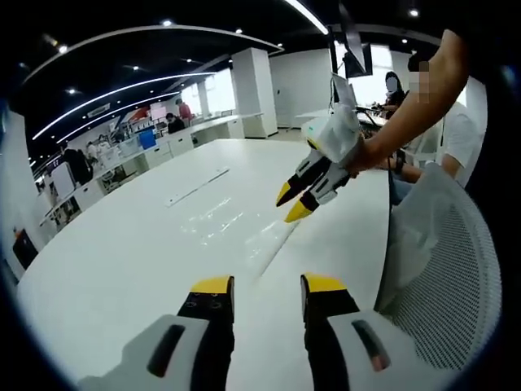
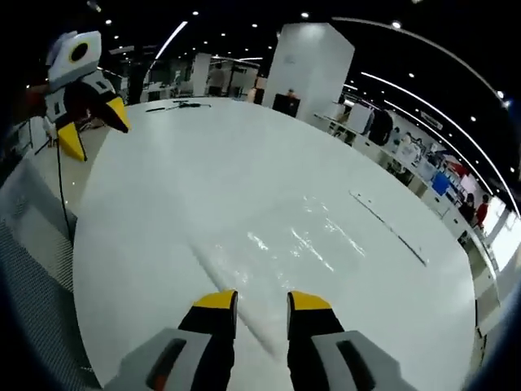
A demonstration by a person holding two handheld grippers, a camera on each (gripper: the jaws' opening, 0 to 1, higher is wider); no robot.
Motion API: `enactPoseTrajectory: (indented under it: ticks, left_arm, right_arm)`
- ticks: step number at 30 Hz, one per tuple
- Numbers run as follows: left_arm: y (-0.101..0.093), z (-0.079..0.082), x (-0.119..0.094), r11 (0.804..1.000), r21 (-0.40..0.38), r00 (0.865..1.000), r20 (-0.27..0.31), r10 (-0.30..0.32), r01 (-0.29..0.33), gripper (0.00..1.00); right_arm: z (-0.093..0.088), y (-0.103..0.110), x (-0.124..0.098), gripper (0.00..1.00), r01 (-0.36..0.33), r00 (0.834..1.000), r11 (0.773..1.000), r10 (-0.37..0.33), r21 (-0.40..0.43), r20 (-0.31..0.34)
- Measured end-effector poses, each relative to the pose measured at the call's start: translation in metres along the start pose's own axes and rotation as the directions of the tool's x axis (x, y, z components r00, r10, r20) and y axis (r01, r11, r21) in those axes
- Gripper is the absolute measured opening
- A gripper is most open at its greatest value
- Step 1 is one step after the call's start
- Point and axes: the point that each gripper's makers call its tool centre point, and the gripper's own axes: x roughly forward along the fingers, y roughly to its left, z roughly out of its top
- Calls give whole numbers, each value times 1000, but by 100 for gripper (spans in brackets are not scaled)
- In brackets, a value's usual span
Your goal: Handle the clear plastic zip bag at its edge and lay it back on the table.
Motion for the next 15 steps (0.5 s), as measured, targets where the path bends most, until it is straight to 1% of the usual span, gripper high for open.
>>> enactPoseTrajectory:
  ticks: [3,5,8,10,12,13,15]
  left_arm:
    - [0,0,2,1000,-4,1000,3,-2,2,34]
    - [0,0,4,1000,-12,1000,3,-3,3,36]
    - [-1,0,5,1000,-20,1000,5,-4,4,37]
    - [-3,1,6,1000,-30,1000,7,-6,6,38]
    - [-5,2,6,1000,-29,1000,8,-5,5,40]
    - [-6,3,7,1000,-28,1000,8,-2,2,40]
    - [-8,5,7,999,-39,1000,14,-2,3,41]
  right_arm:
    - [-2,-1,-3,29,15,1000,1000,-15,22,20]
    - [0,-3,-14,33,30,998,997,-34,78,53]
    - [-1,-2,-24,39,34,996,995,-41,96,73]
    - [-3,-3,-37,40,54,994,993,-63,101,90]
    - [-4,-4,-45,44,63,992,991,-75,121,102]
    - [-5,-5,-52,46,78,990,987,-93,137,110]
    - [-5,-3,-63,50,80,988,986,-97,146,118]
